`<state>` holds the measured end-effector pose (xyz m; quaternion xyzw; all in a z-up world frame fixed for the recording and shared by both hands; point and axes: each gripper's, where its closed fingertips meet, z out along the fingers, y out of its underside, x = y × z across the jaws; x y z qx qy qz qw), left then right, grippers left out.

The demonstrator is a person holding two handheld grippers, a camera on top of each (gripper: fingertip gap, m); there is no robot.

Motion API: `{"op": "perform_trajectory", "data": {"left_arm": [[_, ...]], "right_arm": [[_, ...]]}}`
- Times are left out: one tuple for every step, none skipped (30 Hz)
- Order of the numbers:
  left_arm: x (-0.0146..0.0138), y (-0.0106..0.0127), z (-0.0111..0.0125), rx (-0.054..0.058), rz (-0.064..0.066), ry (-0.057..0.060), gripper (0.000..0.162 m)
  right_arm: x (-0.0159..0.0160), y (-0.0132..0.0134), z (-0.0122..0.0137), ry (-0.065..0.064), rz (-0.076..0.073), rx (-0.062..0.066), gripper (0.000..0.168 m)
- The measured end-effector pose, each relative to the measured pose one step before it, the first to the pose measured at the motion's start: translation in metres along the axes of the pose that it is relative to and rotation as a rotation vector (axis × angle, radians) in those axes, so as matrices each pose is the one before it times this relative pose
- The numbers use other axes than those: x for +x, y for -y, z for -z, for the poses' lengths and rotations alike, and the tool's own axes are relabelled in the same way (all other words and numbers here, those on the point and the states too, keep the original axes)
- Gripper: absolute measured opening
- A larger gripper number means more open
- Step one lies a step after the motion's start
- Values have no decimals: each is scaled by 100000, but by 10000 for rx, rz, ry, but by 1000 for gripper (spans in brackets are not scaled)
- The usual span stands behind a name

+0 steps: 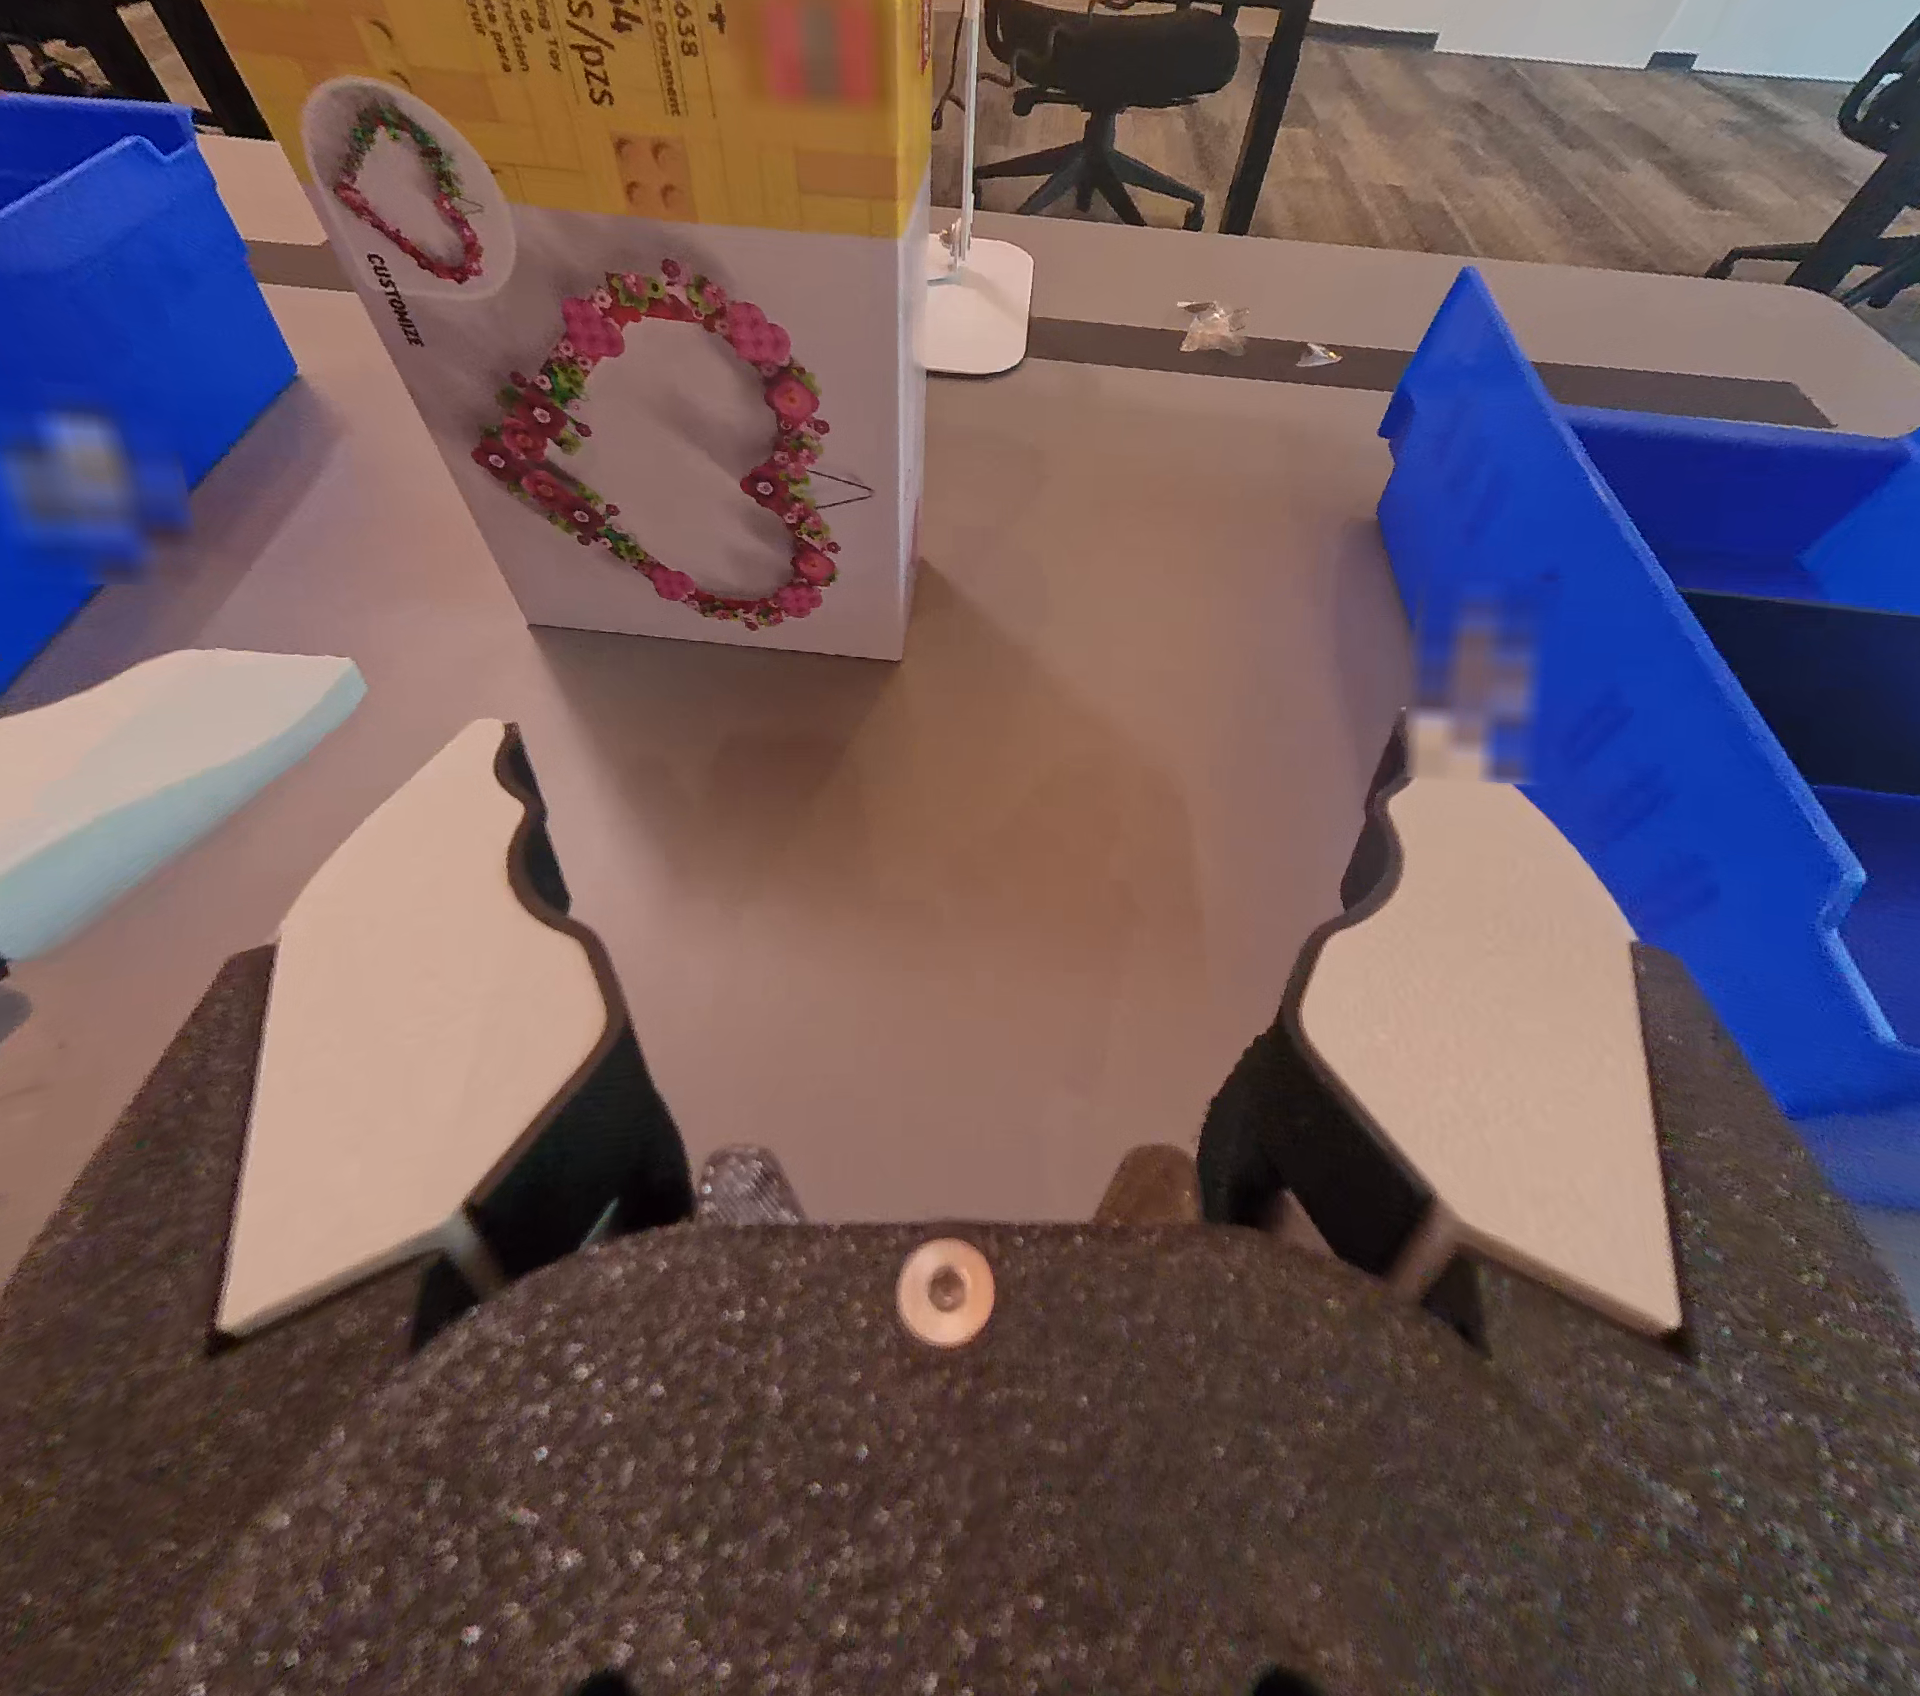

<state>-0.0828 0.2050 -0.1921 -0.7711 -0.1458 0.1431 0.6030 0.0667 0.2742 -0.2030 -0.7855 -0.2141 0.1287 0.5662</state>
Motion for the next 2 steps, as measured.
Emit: {"op": "perform_trajectory", "data": {"left_arm": [[-57,-89,-45,-40,-11,-15,127],[-86,-23,-9,-1,-2,0,127]], "right_arm": [[-72,-37,7,-1,14,4,145],[-71,-53,22,1,33,3,145]]}}
